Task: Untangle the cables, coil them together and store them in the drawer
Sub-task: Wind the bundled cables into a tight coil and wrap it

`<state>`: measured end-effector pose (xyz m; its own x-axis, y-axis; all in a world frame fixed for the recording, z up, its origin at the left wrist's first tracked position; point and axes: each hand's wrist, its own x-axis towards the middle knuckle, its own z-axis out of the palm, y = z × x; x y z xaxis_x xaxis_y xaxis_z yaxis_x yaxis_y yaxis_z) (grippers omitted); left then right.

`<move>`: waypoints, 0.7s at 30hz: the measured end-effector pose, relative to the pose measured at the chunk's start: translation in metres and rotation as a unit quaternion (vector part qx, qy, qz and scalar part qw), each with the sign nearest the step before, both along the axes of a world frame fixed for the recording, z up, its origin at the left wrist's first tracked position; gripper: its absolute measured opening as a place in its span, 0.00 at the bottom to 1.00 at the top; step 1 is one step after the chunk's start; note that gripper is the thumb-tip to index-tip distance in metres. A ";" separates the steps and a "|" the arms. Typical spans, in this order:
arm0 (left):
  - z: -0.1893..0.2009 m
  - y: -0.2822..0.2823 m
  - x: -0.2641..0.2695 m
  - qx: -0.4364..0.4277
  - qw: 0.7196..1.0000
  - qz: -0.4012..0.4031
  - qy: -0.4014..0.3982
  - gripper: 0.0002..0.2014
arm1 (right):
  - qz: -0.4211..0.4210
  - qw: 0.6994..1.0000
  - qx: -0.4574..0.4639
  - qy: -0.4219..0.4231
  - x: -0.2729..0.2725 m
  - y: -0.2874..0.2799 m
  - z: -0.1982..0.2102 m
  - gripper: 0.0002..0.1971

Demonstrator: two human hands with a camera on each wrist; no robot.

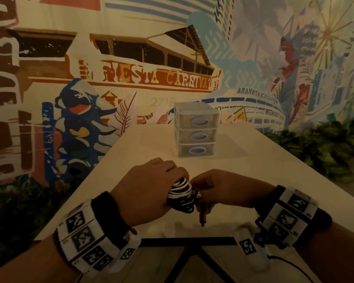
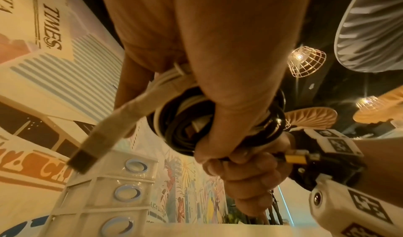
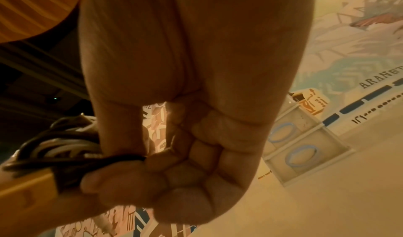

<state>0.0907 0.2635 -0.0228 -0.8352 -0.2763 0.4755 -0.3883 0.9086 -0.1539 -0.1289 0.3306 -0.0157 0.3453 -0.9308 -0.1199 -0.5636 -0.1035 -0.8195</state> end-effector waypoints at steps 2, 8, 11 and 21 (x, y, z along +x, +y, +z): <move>-0.003 -0.001 -0.003 -0.016 1.000 0.002 0.010 0.15 | -0.011 1.000 0.005 -0.023 -0.002 -0.001 -0.003 0.08; -0.012 -0.003 -0.009 -0.020 0.997 0.061 0.034 0.16 | -0.062 0.993 0.004 -0.104 -0.007 -0.003 -0.013 0.09; -0.011 -0.006 -0.011 0.009 0.997 0.057 0.045 0.11 | -0.066 0.985 0.017 -0.161 -0.007 -0.002 -0.017 0.09; -0.004 -0.007 -0.012 0.281 0.950 0.009 0.133 0.10 | 0.017 0.970 0.010 -0.240 -0.018 0.005 -0.013 0.17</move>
<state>0.0784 0.2567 -0.0271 -0.6987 -0.5622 0.4425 -0.3620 0.8113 0.4591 -0.1471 0.3360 -0.0291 0.3964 -0.9170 0.0447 -0.1123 -0.0967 -0.9890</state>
